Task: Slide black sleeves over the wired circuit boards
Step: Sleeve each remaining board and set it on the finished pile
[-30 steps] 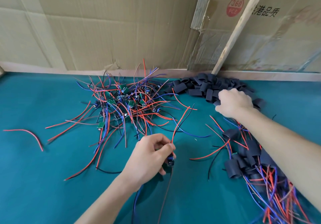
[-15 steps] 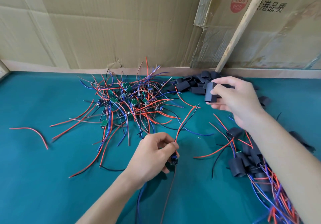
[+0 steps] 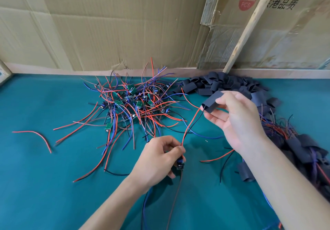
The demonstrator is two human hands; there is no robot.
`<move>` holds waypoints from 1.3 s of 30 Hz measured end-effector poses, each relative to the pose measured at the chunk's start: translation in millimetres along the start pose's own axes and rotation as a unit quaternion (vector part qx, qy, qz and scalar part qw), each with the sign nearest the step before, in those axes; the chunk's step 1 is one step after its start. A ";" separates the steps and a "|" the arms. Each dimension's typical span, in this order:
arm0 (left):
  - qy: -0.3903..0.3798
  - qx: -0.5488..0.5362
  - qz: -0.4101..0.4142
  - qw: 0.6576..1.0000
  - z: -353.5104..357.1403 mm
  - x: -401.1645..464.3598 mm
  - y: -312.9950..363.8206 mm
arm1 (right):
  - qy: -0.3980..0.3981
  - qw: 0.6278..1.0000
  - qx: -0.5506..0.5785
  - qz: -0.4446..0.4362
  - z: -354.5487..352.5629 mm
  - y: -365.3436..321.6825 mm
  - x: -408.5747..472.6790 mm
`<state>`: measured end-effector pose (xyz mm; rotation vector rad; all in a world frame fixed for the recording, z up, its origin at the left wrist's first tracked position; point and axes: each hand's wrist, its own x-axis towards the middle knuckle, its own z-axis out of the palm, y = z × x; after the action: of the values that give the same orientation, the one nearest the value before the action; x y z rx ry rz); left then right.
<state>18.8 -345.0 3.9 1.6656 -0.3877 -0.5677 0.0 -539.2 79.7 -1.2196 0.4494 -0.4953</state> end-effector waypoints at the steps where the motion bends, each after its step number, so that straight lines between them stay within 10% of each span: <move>1: 0.001 0.003 0.000 1.000 -0.2 0.1 -0.6 | 0.002 1.000 0.003 -0.004 0.7 1.4 -1.1; 24: 0.010 0.054 0.012 0.998 -0.4 0.6 -0.8 | 0.030 0.933 -0.193 -0.304 11.1 14.5 -24.1; 39: -0.006 0.048 0.091 0.995 6.1 -5.2 0.9 | 0.028 0.999 -0.022 -0.006 6.1 64.0 -41.6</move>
<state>11.2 -347.2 4.9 1.6971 -0.5771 -0.4285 -22.7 -493.3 22.7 -1.2530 0.5040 -0.5331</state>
